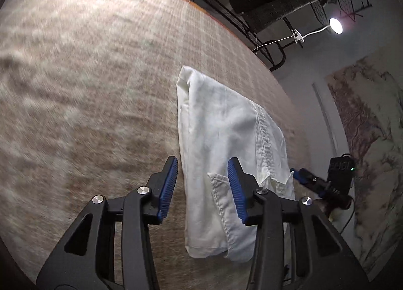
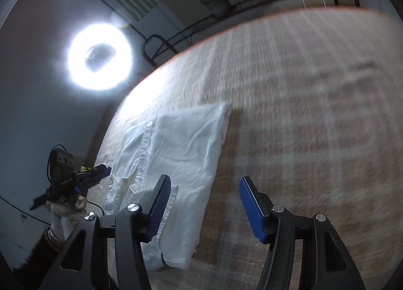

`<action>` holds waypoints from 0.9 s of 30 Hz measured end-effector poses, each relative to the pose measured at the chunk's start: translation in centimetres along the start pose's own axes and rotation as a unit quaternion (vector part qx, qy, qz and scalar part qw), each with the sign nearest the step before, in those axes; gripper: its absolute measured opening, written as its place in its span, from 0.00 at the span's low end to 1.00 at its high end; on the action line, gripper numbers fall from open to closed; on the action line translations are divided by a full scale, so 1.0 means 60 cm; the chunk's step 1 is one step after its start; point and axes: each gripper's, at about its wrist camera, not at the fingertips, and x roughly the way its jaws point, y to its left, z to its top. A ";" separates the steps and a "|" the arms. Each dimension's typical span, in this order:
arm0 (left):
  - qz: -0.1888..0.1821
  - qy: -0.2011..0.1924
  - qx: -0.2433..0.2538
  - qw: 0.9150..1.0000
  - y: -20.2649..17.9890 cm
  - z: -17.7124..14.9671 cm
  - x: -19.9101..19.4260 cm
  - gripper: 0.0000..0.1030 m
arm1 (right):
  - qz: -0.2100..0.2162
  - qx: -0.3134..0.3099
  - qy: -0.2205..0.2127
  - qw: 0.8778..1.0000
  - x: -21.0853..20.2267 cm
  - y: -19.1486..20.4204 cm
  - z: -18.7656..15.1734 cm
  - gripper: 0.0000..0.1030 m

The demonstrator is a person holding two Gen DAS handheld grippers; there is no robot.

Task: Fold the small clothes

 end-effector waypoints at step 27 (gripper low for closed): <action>0.096 -0.033 0.117 0.988 -0.107 -0.012 0.024 0.04 | -0.074 -0.078 0.006 0.994 0.033 0.103 -0.020 0.12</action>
